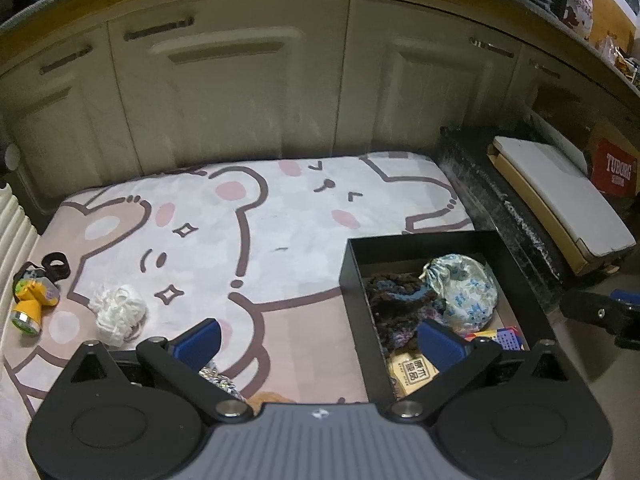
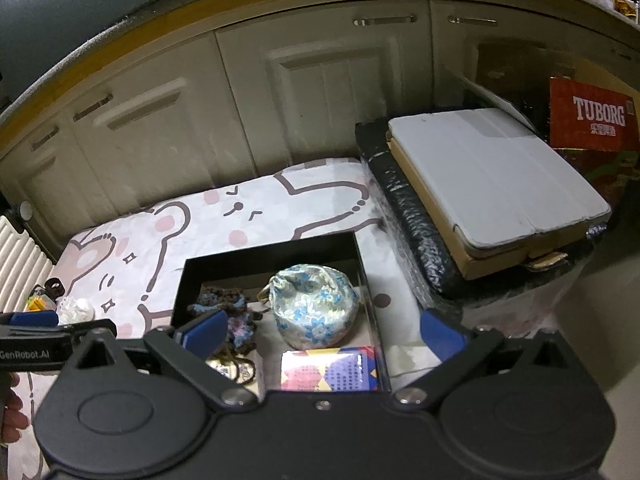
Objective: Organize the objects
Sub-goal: 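Move left tool toward braided rope tassel while right tool approaches peach flower clip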
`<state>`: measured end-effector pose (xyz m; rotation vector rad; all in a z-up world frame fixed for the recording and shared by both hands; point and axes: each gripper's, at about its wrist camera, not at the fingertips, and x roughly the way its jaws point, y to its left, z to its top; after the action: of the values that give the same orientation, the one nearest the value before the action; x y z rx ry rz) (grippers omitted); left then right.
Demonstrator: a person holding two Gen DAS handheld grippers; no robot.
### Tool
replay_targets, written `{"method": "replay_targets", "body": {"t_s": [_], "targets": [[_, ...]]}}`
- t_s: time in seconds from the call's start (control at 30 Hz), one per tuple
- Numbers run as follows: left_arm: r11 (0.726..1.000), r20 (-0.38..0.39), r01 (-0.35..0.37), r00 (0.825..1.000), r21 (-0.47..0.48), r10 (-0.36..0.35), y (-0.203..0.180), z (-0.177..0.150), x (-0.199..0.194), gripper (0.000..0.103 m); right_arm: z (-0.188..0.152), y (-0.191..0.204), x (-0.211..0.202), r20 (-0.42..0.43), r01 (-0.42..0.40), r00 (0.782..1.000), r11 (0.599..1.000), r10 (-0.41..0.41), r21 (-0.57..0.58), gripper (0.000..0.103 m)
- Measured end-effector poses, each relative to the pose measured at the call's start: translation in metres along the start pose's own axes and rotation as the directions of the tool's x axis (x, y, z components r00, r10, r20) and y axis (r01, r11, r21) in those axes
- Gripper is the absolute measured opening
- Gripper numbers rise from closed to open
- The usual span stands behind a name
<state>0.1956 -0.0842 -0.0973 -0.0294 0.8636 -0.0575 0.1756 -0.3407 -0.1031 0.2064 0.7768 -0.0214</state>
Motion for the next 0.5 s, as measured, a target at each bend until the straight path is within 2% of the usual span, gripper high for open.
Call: {"method": "replay_targets", "body": {"t_s": [0.5], "targets": [[0.990,0.031,-0.113,0.993,-0.087,0.116,0.066,-0.007,-0.031,0.103,-0.002,0.068,0.013,-0.038,-0.108,0.994,0.990,0.105,-0.091,0.103]]}}
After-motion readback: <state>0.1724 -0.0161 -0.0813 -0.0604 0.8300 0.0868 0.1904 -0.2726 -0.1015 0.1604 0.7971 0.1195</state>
